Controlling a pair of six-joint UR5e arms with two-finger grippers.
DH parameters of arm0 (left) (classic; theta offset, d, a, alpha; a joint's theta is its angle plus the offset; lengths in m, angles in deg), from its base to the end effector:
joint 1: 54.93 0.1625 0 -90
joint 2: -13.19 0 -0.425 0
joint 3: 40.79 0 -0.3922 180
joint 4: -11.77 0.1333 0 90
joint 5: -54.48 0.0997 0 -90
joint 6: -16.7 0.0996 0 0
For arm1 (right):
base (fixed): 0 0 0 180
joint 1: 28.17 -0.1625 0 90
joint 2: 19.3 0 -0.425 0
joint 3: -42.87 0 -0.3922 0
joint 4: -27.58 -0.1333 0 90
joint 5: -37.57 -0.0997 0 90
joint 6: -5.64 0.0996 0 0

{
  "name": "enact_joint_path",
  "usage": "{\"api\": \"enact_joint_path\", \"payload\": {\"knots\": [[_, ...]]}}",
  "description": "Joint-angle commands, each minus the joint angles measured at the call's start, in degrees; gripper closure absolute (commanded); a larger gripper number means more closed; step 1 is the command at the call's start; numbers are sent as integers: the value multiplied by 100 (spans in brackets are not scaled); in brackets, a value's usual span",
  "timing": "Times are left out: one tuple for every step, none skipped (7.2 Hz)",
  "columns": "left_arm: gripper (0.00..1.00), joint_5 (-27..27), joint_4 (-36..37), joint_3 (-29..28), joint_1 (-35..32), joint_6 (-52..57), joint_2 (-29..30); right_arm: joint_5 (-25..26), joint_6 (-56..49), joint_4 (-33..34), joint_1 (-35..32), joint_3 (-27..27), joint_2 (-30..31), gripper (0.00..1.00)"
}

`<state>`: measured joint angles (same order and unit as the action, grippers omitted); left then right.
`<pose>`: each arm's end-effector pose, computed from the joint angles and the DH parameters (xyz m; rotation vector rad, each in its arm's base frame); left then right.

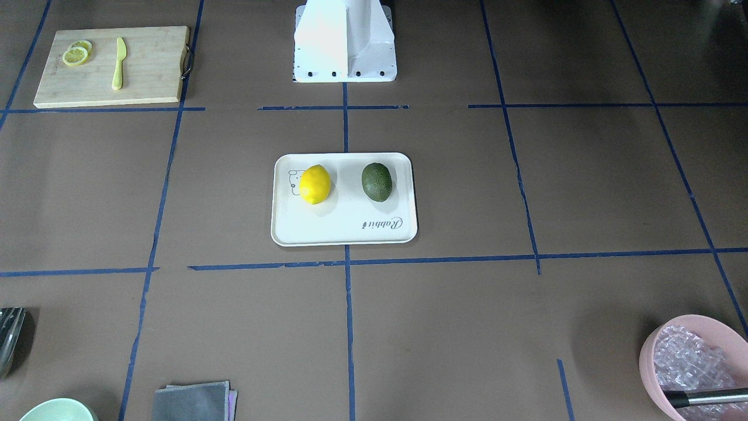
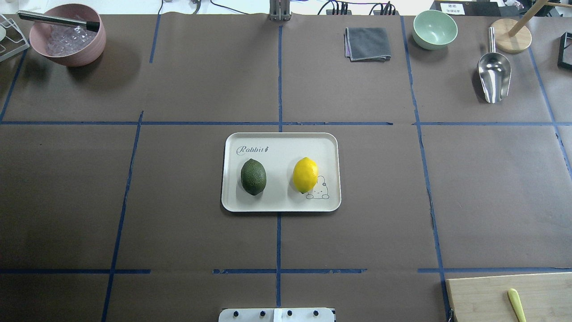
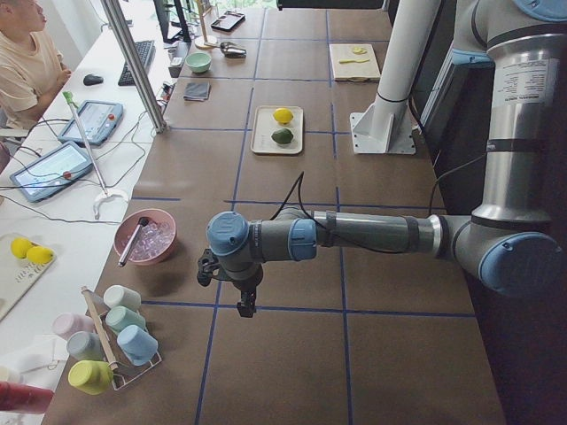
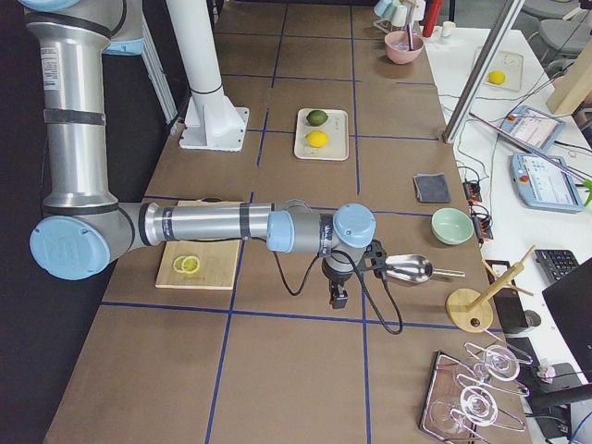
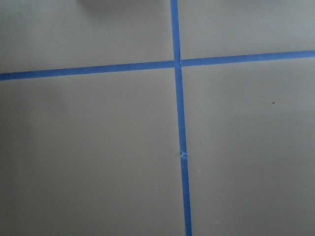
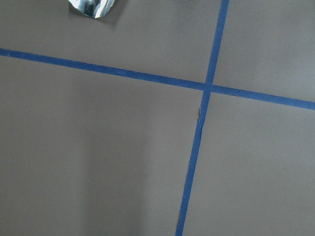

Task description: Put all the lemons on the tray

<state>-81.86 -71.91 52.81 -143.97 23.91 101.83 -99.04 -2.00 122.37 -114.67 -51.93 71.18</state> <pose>-0.0533 -0.4773 0.6477 -0.0231 0.8113 0.1059 0.0311 -0.4895 0.6272 0.0217 -0.8144 -0.1802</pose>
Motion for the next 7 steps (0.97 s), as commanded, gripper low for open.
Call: {"api": "enact_joint_path", "payload": {"knots": [[0,11,-157,1,9,0,-40,12,0,-13,-25,5,-4,0],[0,12,-157,-26,17,-17,-32,12,0,-30,-33,-3,-4,0],[0,-6,-157,-26,18,-17,-14,12,0,-31,-25,-3,-12,0],[0,3,-140,44,18,0,-23,3,0,-48,-25,5,-12,0],[0,-6,-148,44,18,44,-31,3,0,-57,-25,5,-12,0],[0,-15,-148,44,9,44,-40,12,9,-66,-25,5,-21,0],[0,3,-140,53,9,44,-40,3,9,-66,-25,5,-30,0]]}}
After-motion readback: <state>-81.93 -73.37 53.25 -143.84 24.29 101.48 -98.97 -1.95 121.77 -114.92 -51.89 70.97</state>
